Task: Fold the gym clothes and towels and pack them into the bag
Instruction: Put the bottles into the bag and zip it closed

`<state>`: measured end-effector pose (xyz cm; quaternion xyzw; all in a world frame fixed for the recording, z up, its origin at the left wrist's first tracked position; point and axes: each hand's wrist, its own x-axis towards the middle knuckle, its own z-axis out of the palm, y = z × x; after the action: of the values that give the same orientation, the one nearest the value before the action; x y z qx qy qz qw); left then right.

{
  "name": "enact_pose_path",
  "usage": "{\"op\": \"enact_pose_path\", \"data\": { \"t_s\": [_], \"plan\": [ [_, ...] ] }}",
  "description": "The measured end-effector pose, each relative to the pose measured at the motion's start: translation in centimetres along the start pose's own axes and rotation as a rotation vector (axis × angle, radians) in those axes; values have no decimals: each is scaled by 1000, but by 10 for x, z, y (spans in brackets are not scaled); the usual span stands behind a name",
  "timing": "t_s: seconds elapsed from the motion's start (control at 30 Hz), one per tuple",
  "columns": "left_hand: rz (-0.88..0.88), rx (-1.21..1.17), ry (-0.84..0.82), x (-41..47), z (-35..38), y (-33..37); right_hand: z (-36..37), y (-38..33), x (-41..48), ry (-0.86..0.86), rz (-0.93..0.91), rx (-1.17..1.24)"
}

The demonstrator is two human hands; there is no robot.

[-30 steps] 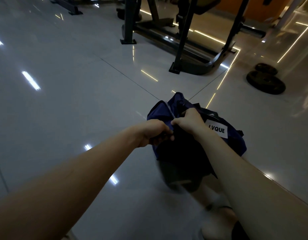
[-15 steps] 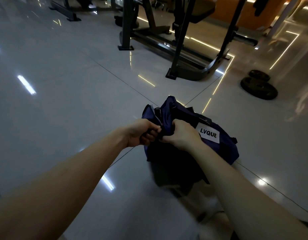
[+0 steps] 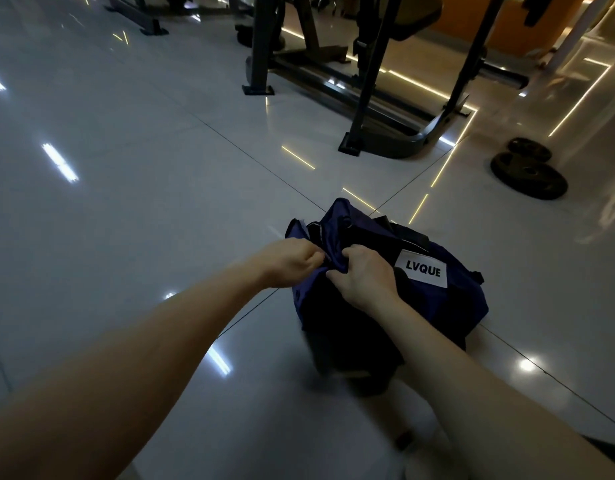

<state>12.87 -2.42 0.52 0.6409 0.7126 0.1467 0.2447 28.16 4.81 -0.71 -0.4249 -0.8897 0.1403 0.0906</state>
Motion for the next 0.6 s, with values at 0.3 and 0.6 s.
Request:
{"op": "enact_pose_path", "data": {
  "t_s": [0.3,0.6],
  "plan": [
    [72,99,395,3,13,-13,-17,3,-1,-116,49,87],
    [-291,-496,382,12,14,-45,-22,12,-9,-372,-30,-39]
  ]
}}
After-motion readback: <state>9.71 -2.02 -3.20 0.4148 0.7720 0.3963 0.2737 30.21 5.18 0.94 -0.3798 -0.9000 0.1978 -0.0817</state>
